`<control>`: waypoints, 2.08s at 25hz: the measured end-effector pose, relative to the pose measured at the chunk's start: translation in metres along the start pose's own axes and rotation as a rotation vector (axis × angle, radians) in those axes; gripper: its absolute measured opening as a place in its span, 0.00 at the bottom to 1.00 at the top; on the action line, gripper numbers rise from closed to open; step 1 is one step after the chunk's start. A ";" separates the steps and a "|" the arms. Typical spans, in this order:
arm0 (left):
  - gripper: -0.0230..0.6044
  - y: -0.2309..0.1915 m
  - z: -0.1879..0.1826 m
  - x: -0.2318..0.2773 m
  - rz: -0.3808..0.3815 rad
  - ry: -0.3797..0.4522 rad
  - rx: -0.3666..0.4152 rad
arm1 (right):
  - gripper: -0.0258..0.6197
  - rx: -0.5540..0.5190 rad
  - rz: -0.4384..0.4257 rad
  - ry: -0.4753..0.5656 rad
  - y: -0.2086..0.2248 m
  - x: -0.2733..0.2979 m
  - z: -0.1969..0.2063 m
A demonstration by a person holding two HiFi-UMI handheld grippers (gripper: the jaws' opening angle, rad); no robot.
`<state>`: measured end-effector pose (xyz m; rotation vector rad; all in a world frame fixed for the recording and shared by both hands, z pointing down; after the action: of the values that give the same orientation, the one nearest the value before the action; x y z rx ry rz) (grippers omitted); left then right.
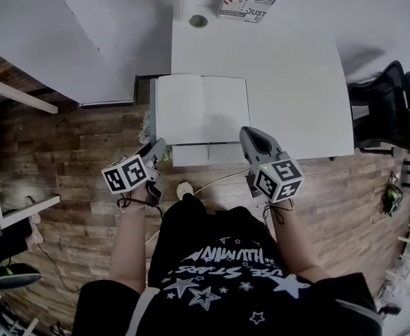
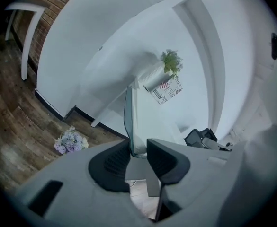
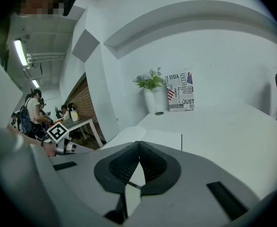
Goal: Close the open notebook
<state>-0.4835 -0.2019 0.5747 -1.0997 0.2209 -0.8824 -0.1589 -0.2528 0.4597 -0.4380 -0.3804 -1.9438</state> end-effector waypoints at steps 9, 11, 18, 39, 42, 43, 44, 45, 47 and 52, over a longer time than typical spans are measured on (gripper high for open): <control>0.12 0.050 -0.012 -0.010 -0.072 0.042 0.180 | 0.04 0.022 -0.022 0.047 0.011 -0.016 -0.002; 0.12 0.069 -0.014 -0.010 -0.075 0.056 0.227 | 0.04 0.024 -0.031 0.062 0.019 -0.022 -0.004; 0.11 0.123 -0.013 0.005 -0.154 0.055 0.398 | 0.04 0.045 -0.048 0.093 0.048 -0.037 -0.006; 0.10 0.235 0.030 0.115 -0.312 -0.105 0.780 | 0.04 0.083 -0.038 0.130 0.144 -0.064 -0.008; 0.10 0.239 0.040 0.134 -0.318 -0.135 0.802 | 0.04 0.087 -0.035 0.127 0.157 -0.066 -0.006; 0.10 0.239 0.044 0.139 -0.323 -0.147 0.808 | 0.04 0.089 -0.033 0.125 0.162 -0.067 -0.005; 0.10 0.239 0.048 0.145 -0.328 -0.159 0.813 | 0.04 0.093 -0.031 0.122 0.166 -0.068 -0.003; 0.10 0.239 0.052 0.150 -0.333 -0.171 0.817 | 0.04 0.097 -0.030 0.119 0.170 -0.069 -0.002; 0.10 0.238 0.059 0.160 -0.343 -0.193 0.828 | 0.04 0.105 -0.029 0.113 0.177 -0.070 0.002; 0.11 0.229 0.080 0.185 -0.376 -0.254 0.860 | 0.04 0.109 -0.042 0.096 0.191 -0.072 0.010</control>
<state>-0.2012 -0.2424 0.4660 -0.4288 -0.5569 -1.0123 0.0447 -0.2649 0.4475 -0.2672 -0.4338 -1.9662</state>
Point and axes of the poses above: the fingertips, and each gripper's own axes: x forward along the fingers, y to its right, z out of its underside, the point moved 10 cm from there along -x, backward along the fingers, and after that the axes turned 15 degrees about z, right-handed, at the moved point
